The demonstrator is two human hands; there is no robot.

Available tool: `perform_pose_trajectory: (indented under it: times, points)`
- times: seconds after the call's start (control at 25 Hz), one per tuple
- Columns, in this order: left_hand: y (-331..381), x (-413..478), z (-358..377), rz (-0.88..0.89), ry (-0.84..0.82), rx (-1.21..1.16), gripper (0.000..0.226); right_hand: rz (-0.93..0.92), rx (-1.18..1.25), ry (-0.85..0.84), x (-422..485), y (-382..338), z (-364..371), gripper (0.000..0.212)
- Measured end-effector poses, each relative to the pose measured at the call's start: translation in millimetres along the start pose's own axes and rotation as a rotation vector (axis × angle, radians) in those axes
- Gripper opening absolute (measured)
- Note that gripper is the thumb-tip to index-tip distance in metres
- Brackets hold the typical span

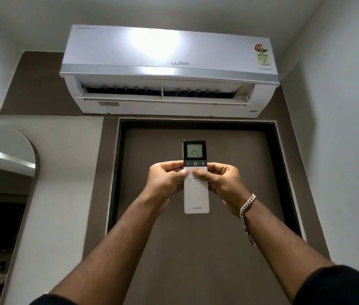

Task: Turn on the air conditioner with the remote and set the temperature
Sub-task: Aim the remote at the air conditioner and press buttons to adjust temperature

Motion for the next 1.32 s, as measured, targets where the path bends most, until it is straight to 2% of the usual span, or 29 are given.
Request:
perform_pose_trajectory:
  times: [0.12, 0.28, 0.52, 0.8, 0.96, 1.08, 1.32]
  points:
    - [-2.3, 1.1, -1.7, 0.008, 0.015, 0.007, 0.027, -0.004, 0.004, 0.005, -1.5, -1.4, -0.2, 0.056]
    - [-5.4, 2.7, -1.7, 0.018, -0.004, 0.009, 0.03, 0.018, 0.002, 0.004, -2.1, 2.9, -3.3, 0.048]
    - [-8.1, 4.9, -2.8, 0.02, -0.014, -0.002, 0.026, -0.001, -0.012, -0.014, -3.6, -2.1, -1.4, 0.061]
    - [-11.7, 7.8, -6.2, 0.019, -0.003, -0.005, 0.022, -0.009, 0.008, -0.012, -4.1, -0.5, 1.2, 0.054]
    - [-12.1, 7.4, -9.3, 0.02, -0.001, 0.001, 0.021, -0.016, 0.027, -0.013, -3.5, -0.8, 4.6, 0.036]
    - [-11.5, 6.5, -11.9, 0.014, 0.017, 0.008, 0.026, -0.017, 0.039, -0.033, -4.7, -3.0, 8.0, 0.031]
    - [-10.1, 5.7, -13.3, 0.016, 0.016, 0.025, 0.027, -0.015, 0.011, -0.03, -5.4, -4.6, 9.2, 0.055]
Point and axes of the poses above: each hand's wrist, its own x-axis towards the middle knuckle, its own z-axis out of the palm, y = z × x, the point moved 10 cm from there along x, towards the middle knuckle, and after that the axes turned 11 degrees about -z, right-handed, at the moved point
